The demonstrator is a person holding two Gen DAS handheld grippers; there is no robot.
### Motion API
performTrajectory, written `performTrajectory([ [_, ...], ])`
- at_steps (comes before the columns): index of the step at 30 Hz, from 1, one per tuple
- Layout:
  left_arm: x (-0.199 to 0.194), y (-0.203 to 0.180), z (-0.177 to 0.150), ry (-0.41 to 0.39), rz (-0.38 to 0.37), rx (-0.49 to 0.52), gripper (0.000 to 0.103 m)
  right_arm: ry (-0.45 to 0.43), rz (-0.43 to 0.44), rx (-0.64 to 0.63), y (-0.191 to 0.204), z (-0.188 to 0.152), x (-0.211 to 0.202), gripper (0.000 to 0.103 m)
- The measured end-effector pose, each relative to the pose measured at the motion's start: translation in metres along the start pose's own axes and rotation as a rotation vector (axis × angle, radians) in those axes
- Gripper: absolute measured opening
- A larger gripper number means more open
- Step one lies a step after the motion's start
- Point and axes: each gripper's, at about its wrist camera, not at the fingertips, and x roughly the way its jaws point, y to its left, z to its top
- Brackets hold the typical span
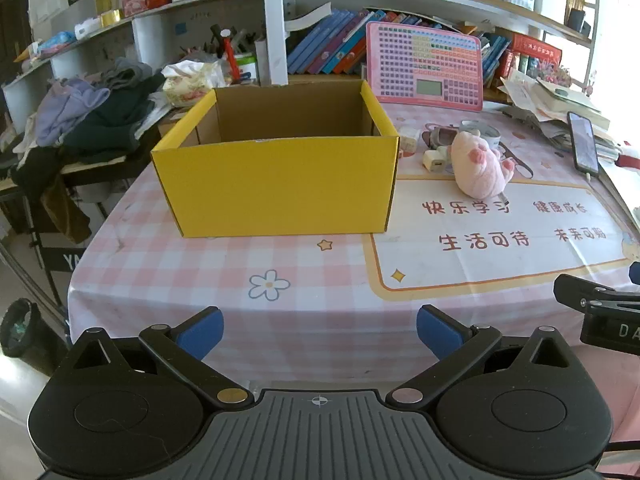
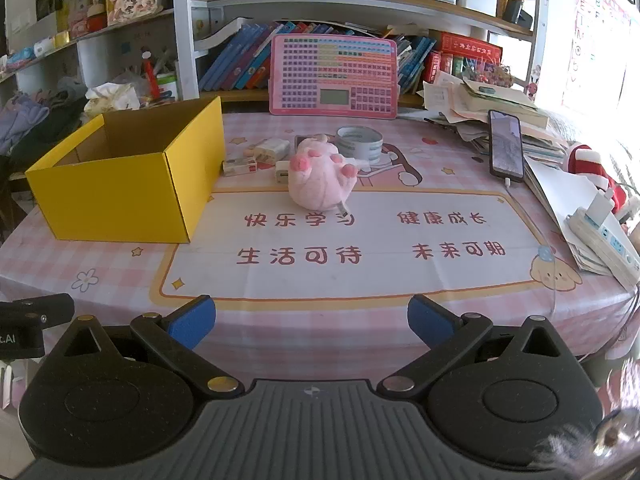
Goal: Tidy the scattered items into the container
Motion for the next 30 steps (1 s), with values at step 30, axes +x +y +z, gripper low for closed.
performTrajectory([
  [30,0.0052,0.0067,0.0029,0.013,-0.009,0.026,0.103,0.012,-0.004,-0.006,0.0085,0.0033,0.0076,0.103],
])
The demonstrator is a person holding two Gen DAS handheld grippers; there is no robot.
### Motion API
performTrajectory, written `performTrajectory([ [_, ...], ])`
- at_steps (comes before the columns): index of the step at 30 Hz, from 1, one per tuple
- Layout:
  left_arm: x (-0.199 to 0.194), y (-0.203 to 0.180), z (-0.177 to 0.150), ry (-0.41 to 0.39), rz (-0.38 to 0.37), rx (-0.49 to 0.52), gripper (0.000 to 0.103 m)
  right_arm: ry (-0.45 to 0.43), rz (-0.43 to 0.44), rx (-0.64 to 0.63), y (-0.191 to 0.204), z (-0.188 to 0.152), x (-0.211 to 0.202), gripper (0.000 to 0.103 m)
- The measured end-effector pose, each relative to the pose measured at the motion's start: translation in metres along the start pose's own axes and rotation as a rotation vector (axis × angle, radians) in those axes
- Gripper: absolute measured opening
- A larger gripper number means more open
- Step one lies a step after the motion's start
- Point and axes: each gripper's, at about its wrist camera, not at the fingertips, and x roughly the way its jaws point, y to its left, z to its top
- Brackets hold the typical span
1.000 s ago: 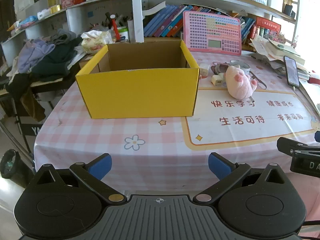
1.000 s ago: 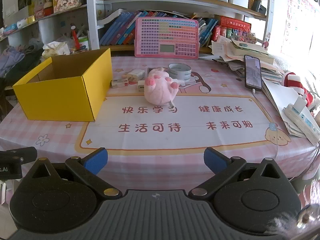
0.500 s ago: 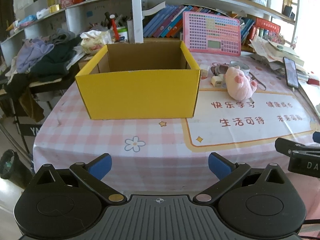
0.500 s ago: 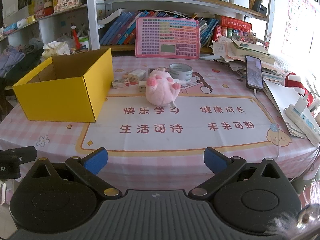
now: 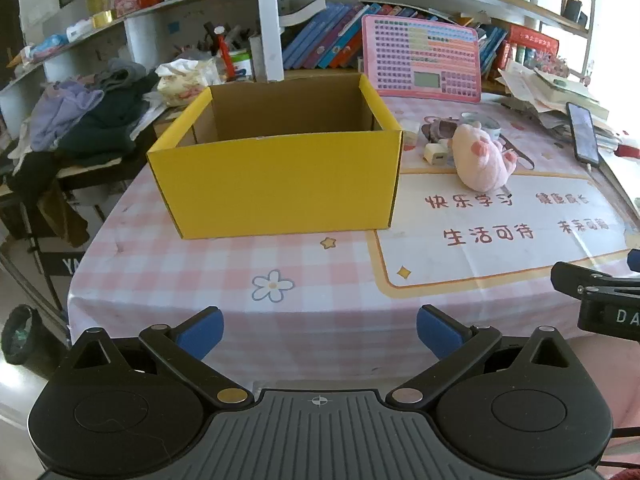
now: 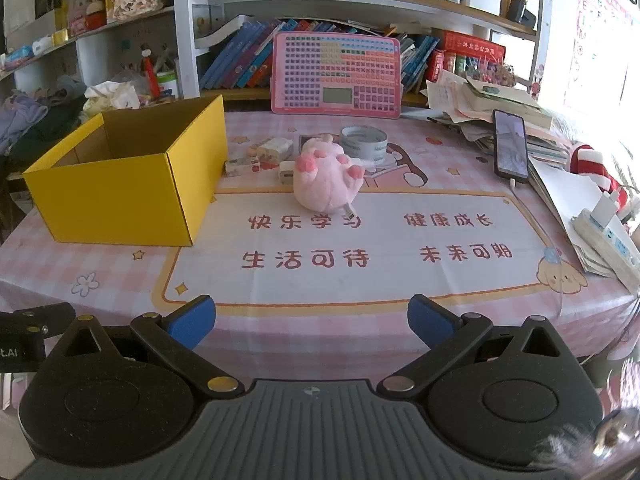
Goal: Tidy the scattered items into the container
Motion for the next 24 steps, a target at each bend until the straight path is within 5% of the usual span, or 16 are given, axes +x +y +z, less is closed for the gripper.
performTrajectory([
  [24,0.0,0.006,0.001,-0.009,-0.013,-0.015,0.103,-0.004,0.035,-0.037,0.012,0.008,0.005,0.103],
])
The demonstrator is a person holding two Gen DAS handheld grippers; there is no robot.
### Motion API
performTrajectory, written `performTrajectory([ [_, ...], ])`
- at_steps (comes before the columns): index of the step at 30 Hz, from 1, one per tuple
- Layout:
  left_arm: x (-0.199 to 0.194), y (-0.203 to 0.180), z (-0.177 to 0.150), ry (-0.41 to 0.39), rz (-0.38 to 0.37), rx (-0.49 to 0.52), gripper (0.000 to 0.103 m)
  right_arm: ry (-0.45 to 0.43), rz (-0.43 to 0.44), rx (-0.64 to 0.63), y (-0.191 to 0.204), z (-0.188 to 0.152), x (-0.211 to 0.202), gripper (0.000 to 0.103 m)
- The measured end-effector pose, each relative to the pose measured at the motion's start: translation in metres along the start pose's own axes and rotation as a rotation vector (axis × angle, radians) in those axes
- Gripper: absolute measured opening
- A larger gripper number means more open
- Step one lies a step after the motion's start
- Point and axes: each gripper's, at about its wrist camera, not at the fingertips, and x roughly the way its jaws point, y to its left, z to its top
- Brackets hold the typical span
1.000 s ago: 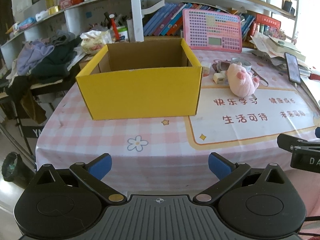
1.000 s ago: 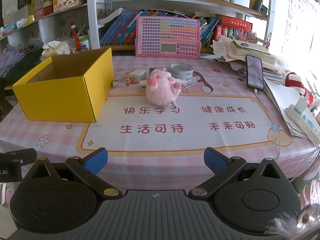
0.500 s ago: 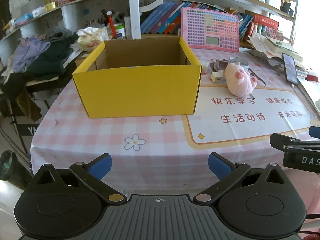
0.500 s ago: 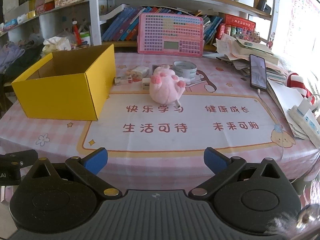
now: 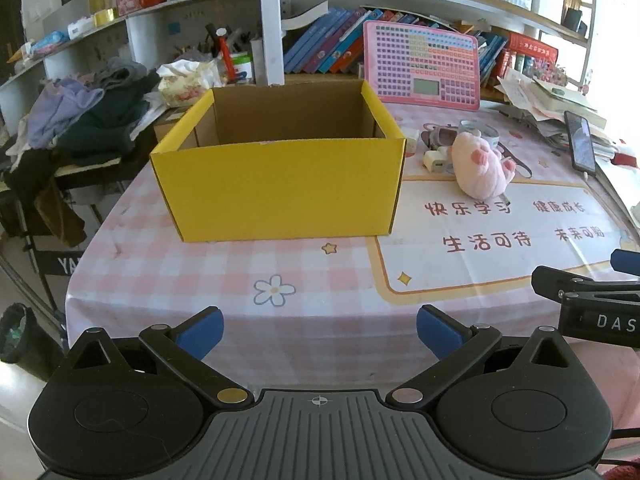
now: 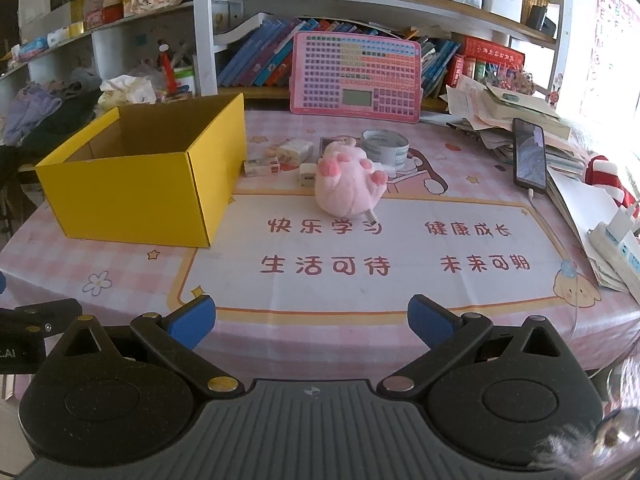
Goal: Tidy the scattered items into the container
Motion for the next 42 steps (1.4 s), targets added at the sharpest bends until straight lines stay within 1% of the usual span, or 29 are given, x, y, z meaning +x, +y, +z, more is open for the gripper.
performTrajectory([
  [7,-0.001,-0.003,0.001,-0.004,-0.002,0.016,0.103,-0.008,-0.007,0.001,-0.002,-0.001,-0.002,0.103],
  [11,-0.003,-0.008,0.002,-0.015,0.024,0.054,0.103,-0.014,-0.01,0.001,-0.002,-0.001,-0.004,0.103],
  [15,-0.005,-0.007,0.002,-0.022,0.018,0.052,0.103,-0.02,-0.009,0.005,-0.001,-0.002,-0.005,0.103],
  [19,-0.003,-0.004,0.002,-0.019,-0.006,0.035,0.103,-0.046,-0.006,0.001,-0.001,-0.003,-0.009,0.103],
  [26,0.0,-0.008,0.005,-0.026,-0.053,0.034,0.103,-0.059,0.011,-0.001,-0.003,-0.002,-0.009,0.103],
  [33,0.005,-0.018,0.012,-0.042,-0.079,0.06,0.103,-0.076,0.025,0.01,-0.012,0.002,-0.006,0.103],
  [42,0.019,-0.047,0.028,-0.063,-0.127,0.137,0.103,-0.1,0.009,0.039,-0.034,0.014,0.009,0.103],
])
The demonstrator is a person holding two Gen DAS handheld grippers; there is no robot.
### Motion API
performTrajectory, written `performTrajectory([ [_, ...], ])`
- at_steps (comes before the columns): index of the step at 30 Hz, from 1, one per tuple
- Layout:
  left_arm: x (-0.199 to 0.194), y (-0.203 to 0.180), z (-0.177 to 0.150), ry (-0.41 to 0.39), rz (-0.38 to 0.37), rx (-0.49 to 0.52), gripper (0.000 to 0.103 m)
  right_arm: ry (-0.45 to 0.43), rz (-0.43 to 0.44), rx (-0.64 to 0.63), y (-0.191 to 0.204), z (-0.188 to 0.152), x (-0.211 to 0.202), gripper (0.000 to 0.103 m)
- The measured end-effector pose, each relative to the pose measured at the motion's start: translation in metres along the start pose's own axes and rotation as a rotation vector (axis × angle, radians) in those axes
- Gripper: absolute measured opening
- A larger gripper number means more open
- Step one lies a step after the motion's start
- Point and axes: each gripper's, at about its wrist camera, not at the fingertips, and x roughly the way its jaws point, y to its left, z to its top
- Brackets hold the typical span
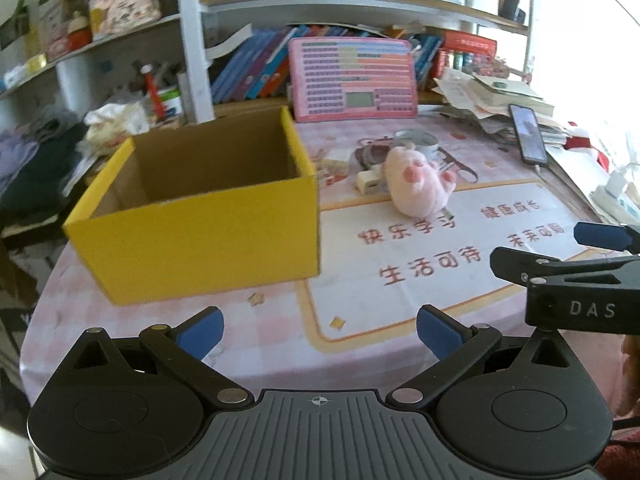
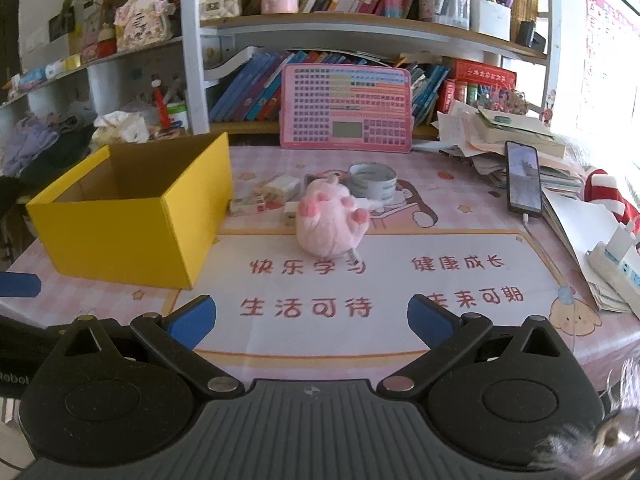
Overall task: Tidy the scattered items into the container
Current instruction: 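Reach the left tool to the pink plush pig and close on it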
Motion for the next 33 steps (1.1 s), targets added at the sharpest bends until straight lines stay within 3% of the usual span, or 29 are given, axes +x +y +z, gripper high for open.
performTrajectory([
  [18,0.054,-0.063,0.043,-0.036,-0.176,0.101,0.103,-0.001,-0.033,0.025,-0.069,0.033,0.04,0.103],
  [25,0.079,-0.087,0.068,-0.032,-0.174,0.096,0.103,-0.005,-0.027,0.025,-0.103,0.053,0.065,0.103],
  [33,0.109,-0.111,0.095,-0.002,-0.115,0.106,0.103,0.005,0.033,0.042,-0.134,0.074,0.101,0.103],
])
